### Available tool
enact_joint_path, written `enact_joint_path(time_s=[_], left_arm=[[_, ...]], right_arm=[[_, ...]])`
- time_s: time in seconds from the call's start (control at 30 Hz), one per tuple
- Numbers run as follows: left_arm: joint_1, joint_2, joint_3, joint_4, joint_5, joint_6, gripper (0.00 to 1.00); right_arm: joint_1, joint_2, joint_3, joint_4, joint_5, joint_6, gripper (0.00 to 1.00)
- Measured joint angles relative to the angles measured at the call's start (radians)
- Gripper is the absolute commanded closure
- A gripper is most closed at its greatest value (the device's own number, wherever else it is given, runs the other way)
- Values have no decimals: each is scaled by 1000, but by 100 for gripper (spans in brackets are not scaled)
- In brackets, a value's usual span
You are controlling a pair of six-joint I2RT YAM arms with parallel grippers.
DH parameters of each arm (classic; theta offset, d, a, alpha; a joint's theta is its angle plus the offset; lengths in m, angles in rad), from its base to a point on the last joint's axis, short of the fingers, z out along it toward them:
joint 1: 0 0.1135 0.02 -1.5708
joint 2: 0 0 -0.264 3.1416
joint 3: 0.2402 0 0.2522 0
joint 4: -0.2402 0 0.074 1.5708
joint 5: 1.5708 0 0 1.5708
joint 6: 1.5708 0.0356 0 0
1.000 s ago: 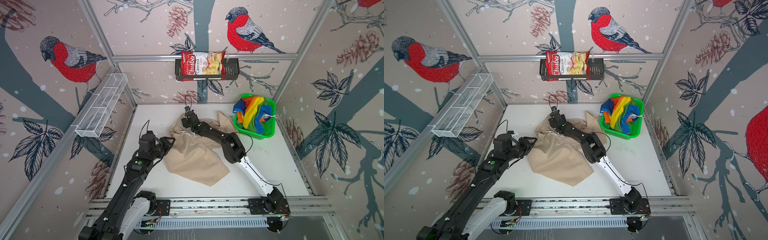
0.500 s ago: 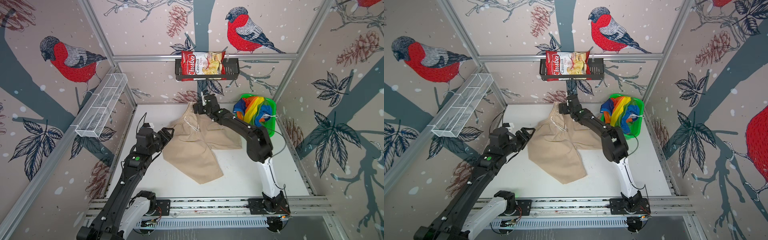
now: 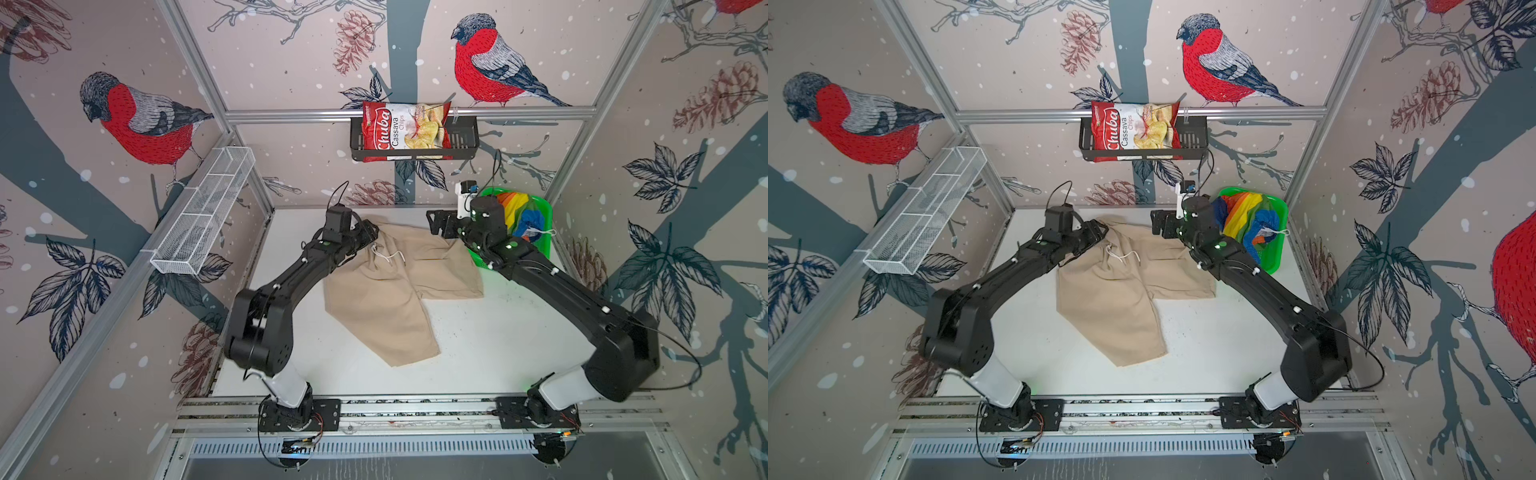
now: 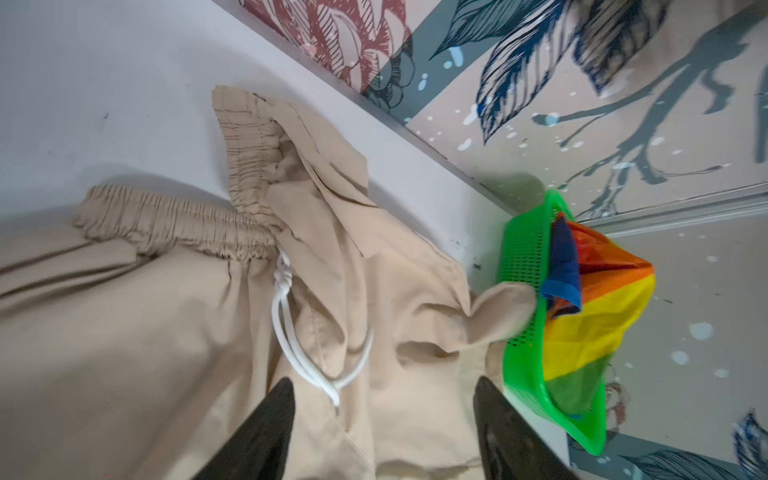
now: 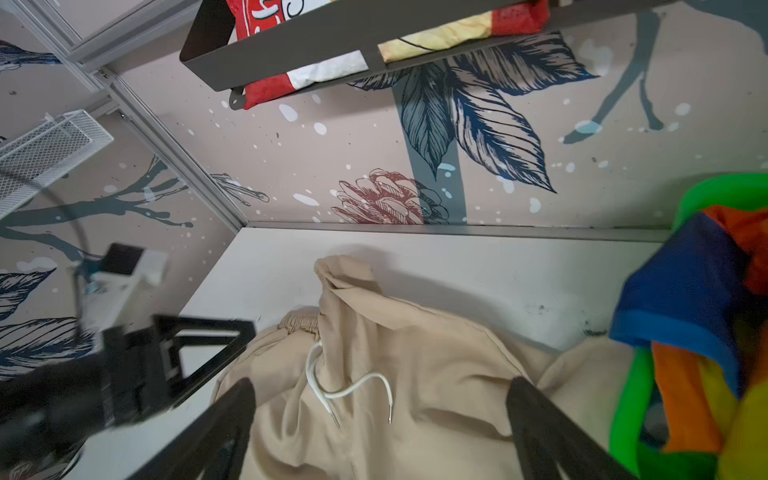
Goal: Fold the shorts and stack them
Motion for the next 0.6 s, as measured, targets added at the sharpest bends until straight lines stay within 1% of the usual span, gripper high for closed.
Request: enact_joint_path(time_s=[0.13, 0.3, 0.4, 0.6], left_arm=[[-13, 177, 128, -39, 16, 38, 30], [-26, 333, 276, -82, -6, 71, 31], [-25, 417, 372, -116, -34, 93, 29], [-23, 608, 607, -209, -80, 127, 29]], right_arm=[[-48, -101, -172, -17, 23, 33, 9], [-112, -167, -353, -37, 20, 88, 11], [-127, -150, -409, -37, -4, 115, 13], [-127, -31, -426, -12, -74, 165, 14]])
